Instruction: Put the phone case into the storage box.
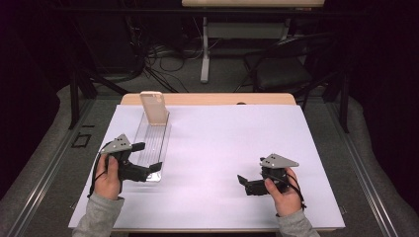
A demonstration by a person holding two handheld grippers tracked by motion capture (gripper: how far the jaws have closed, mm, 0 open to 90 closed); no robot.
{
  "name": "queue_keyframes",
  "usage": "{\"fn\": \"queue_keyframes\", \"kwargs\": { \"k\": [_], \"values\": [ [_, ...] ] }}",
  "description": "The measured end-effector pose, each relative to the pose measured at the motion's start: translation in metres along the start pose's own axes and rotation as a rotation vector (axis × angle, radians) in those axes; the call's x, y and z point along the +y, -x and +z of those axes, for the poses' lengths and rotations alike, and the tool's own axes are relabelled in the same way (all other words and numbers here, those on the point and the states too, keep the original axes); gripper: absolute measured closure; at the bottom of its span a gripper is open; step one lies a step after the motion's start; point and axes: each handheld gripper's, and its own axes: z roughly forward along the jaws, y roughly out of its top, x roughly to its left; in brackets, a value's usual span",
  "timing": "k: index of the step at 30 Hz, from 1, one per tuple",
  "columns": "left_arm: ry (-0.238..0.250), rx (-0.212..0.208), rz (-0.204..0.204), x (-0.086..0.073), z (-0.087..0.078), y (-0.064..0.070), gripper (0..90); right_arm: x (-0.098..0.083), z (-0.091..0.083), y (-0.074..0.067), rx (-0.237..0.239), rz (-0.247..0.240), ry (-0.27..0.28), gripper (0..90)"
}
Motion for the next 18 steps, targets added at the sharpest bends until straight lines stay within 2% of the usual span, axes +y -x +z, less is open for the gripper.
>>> {"fn": "queue_keyframes", "kwargs": {
  "k": [18],
  "values": [
    [-0.011,-0.005,-0.009,-0.011,-0.001,-0.003,0.7,-0.004,0.003,-0.001,0.003,-0.007,-0.004,0.0]
  ]
}}
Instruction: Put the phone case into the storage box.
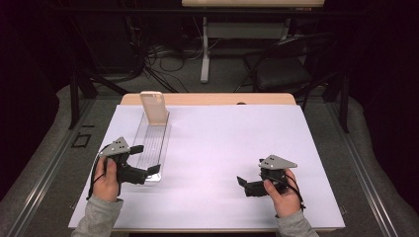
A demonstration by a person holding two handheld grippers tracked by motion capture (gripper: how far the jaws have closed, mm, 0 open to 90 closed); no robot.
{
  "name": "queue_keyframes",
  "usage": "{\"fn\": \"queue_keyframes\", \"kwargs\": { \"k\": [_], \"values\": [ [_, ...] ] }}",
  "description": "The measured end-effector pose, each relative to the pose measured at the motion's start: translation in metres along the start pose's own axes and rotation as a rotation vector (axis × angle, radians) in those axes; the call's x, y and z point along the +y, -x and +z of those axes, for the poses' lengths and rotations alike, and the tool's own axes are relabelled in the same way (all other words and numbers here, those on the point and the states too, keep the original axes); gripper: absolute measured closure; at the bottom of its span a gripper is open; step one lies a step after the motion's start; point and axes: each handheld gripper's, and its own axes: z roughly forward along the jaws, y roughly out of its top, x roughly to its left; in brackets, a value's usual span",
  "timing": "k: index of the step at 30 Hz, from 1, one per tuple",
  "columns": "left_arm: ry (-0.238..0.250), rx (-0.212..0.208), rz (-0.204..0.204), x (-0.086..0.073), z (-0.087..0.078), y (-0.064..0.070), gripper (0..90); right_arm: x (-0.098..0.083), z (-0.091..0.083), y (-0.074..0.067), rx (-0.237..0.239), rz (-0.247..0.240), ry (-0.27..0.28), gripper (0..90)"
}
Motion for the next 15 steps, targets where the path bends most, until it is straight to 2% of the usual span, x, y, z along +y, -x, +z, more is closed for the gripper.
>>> {"fn": "queue_keyframes", "kwargs": {
  "k": [15],
  "values": [
    [-0.002,0.008,0.0,-0.0016,-0.0018,-0.0007,0.7,-0.0017,-0.001,0.0018,-0.006,0.004,-0.006,0.0]
  ]
}}
